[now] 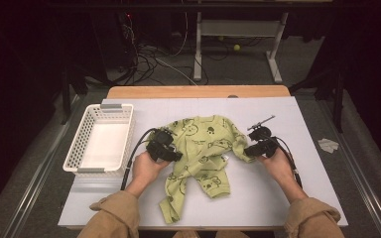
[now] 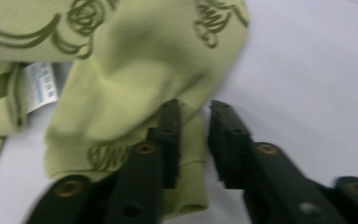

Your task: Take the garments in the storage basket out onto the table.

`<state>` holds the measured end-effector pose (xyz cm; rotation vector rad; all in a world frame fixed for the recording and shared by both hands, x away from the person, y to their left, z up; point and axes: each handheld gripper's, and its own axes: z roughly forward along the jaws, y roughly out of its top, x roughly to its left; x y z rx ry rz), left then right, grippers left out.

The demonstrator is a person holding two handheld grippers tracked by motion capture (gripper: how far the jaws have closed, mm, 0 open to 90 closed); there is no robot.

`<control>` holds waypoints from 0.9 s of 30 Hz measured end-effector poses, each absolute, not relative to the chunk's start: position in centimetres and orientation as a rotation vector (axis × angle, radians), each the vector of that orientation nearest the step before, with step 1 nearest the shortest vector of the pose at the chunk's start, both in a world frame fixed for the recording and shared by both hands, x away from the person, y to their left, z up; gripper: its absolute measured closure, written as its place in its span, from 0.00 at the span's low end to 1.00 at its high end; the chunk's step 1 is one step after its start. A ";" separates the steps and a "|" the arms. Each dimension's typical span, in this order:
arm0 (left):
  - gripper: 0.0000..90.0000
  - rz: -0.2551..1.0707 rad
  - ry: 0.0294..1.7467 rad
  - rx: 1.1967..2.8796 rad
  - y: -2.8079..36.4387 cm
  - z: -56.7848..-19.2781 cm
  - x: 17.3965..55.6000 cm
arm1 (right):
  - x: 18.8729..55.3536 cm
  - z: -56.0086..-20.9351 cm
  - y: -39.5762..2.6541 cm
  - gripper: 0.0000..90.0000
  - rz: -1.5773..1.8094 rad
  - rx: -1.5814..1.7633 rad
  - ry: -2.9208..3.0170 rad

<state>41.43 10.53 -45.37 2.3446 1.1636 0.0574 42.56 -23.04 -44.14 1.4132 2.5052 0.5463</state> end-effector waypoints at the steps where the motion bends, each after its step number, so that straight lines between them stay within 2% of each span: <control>1: 0.58 0.057 1.164 2.344 10.5 -45.4 41.4 | 42.5 -44.1 -22.9 0.96 0.544 1.403 2.509; 2: 0.58 0.056 1.162 2.345 10.5 -45.4 41.4 | 42.5 -44.1 -22.8 0.99 0.524 1.369 2.510; 6: 0.58 0.047 1.161 2.342 10.6 -45.4 41.5 | 42.5 -43.6 -23.1 1.00 0.450 1.334 2.494; 15: 0.58 0.052 1.171 2.345 10.5 -45.3 41.5 | 44.0 -41.4 -28.2 1.00 0.373 1.455 2.299; 17: 0.58 0.050 1.170 2.345 10.5 -45.3 41.6 | 44.4 -41.5 -28.8 0.96 0.408 1.508 2.286; 21: 0.60 0.054 1.167 2.347 10.5 -45.3 41.6 | 43.7 -41.6 -26.5 0.85 0.462 1.407 2.310; 27: 0.59 0.090 1.171 2.351 10.2 -45.3 41.6 | 42.7 -41.1 -20.8 0.85 0.594 1.218 2.395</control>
